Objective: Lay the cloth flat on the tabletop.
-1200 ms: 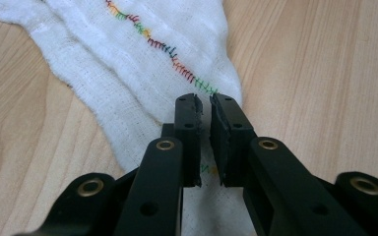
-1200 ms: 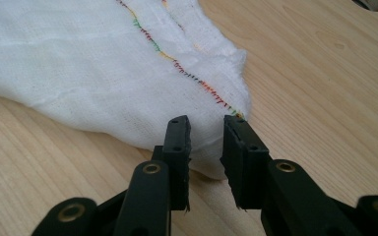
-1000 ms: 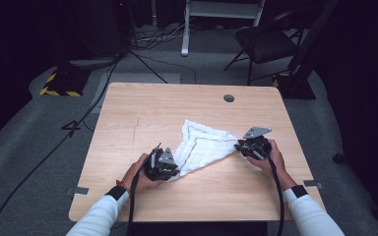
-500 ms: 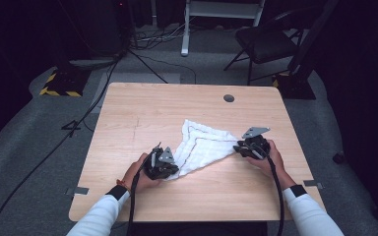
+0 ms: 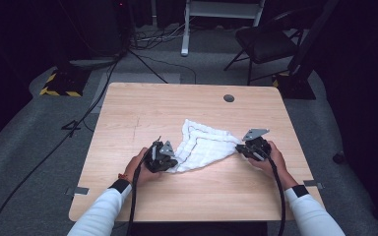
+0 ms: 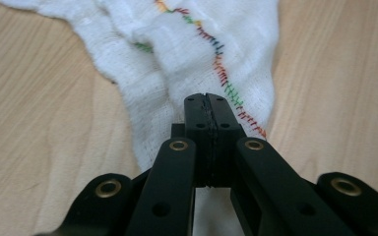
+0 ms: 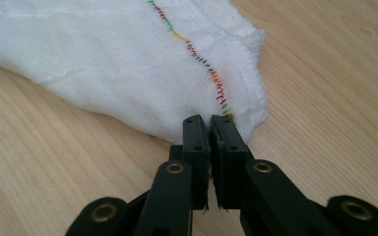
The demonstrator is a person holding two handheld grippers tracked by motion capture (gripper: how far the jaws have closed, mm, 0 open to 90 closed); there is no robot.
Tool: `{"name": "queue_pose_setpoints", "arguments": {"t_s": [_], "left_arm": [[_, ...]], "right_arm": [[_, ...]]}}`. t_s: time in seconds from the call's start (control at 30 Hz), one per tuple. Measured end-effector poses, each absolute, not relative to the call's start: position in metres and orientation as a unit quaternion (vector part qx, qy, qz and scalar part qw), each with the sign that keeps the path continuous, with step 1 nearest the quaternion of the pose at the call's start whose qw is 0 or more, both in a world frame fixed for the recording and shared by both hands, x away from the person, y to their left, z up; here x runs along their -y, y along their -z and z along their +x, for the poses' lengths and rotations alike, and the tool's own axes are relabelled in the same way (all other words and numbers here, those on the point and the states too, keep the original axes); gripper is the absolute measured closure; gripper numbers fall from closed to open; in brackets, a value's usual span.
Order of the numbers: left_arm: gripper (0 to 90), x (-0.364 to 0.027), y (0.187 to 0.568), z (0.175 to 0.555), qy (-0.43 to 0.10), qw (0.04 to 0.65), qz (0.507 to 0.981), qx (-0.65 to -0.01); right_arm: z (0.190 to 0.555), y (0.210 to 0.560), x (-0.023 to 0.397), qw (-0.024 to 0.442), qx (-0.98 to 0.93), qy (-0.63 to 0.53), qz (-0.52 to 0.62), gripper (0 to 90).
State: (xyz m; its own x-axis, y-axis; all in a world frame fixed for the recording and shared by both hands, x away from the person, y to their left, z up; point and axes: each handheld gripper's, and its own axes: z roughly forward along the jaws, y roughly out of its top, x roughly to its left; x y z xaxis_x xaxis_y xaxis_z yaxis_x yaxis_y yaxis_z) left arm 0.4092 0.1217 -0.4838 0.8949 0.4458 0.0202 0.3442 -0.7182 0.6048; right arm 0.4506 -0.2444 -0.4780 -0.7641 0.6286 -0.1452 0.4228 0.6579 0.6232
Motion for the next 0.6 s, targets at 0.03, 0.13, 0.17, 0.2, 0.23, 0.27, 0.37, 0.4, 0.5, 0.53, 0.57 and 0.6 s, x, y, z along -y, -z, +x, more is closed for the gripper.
{"name": "queue_pose_setpoints", "arguments": {"t_s": [0.03, 0.13, 0.17, 0.2, 0.23, 0.27, 0.37, 0.4, 0.5, 0.53, 0.57, 0.6], "left_arm": [[89.3, -0.122, 0.484, 0.411, -0.083, 0.307, 0.923, -0.216], [89.4, -0.124, 0.483, 0.418, -0.092, 0.3, 0.923, -0.224], [89.4, -0.124, 0.483, 0.42, -0.095, 0.301, 0.921, -0.229], [89.4, -0.125, 0.483, 0.422, -0.098, 0.301, 0.919, -0.233], [89.4, -0.126, 0.483, 0.424, -0.101, 0.298, 0.92, -0.235], [89.4, -0.126, 0.483, 0.426, -0.107, 0.297, 0.919, -0.237], [89.4, -0.127, 0.484, 0.431, -0.119, 0.297, 0.916, -0.241], [89.4, -0.127, 0.483, 0.433, -0.117, 0.296, 0.915, -0.248], [89.3, -0.128, 0.485, 0.44, -0.121, 0.302, 0.909, -0.26], [89.3, -0.128, 0.485, 0.442, -0.125, 0.304, 0.907, -0.264], [89.3, -0.128, 0.486, 0.444, -0.131, 0.306, 0.905, -0.265], [89.2, -0.127, 0.486, 0.446, -0.134, 0.305, 0.905, -0.264]], "right_arm": [[0.449, 0.478, 0.245, 0.175, -0.894, -0.291, 0.293, 87.3], [0.441, 0.477, 0.246, 0.165, -0.896, -0.293, 0.289, 87.8], [0.438, 0.477, 0.246, 0.164, -0.897, -0.294, 0.286, 88.0], [0.434, 0.477, 0.246, 0.162, -0.899, -0.294, 0.283, 88.1], [0.43, 0.476, 0.246, 0.16, -0.9, -0.295, 0.279, 88.1], [0.425, 0.476, 0.245, 0.156, -0.901, -0.296, 0.276, 88.2], [0.41, 0.475, 0.242, 0.147, -0.905, -0.299, 0.263, 88.3], [0.405, 0.475, 0.241, 0.145, -0.907, -0.301, 0.259, 88.3], [0.389, 0.474, 0.235, 0.133, -0.911, -0.305, 0.245, 88.4], [0.384, 0.473, 0.233, 0.13, -0.912, -0.305, 0.24, 88.4], [0.379, 0.473, 0.231, 0.129, -0.914, -0.306, 0.235, 88.4], [0.375, 0.473, 0.228, 0.122, -0.914, -0.31, 0.23, 88.4]]}}
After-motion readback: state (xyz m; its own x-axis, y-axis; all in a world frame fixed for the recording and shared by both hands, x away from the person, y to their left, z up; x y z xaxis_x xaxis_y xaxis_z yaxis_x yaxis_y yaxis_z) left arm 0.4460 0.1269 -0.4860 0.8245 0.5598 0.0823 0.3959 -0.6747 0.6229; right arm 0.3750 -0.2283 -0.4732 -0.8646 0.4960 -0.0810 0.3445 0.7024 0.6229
